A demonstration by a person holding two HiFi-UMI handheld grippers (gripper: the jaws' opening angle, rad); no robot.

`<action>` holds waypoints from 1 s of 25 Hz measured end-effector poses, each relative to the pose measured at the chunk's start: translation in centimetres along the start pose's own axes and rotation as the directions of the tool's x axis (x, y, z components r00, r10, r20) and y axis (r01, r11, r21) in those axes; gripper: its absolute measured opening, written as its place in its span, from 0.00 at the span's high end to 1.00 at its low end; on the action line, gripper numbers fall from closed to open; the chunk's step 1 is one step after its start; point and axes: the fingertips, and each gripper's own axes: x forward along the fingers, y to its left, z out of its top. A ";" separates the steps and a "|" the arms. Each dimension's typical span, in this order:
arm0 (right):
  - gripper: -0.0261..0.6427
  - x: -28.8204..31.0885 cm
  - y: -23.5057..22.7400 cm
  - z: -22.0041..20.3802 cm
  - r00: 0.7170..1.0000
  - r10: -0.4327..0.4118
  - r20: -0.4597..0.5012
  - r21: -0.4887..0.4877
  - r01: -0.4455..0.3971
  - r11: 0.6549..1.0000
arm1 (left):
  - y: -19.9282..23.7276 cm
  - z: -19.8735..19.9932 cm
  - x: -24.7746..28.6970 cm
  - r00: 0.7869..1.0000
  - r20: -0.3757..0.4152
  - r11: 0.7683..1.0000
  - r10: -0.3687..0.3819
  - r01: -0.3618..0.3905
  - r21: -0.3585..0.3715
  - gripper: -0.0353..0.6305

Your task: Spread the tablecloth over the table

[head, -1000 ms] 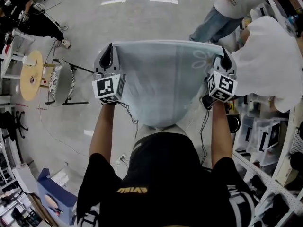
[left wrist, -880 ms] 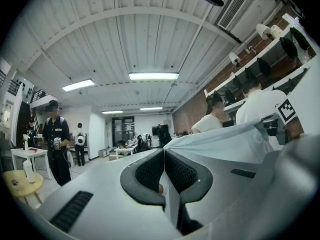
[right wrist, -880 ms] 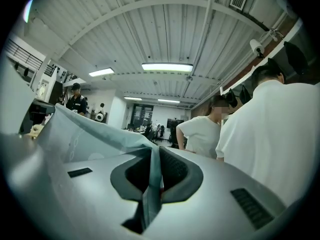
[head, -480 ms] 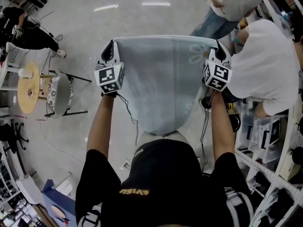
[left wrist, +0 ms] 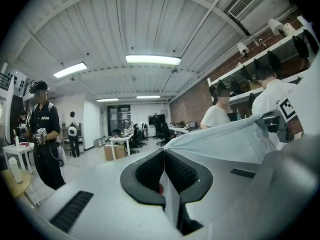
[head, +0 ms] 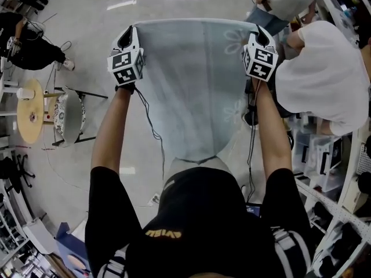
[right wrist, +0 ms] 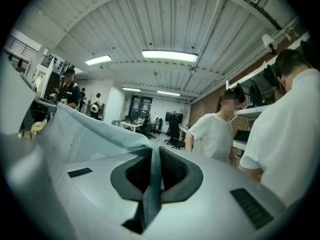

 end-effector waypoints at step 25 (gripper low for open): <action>0.94 0.3 5.9 -11.5 0.974 0.102 -0.203 0.019 -0.100 0.995 | -2.2 -13.1 -0.4 0.984 -0.176 0.999 -0.039 0.037 -0.018 0.91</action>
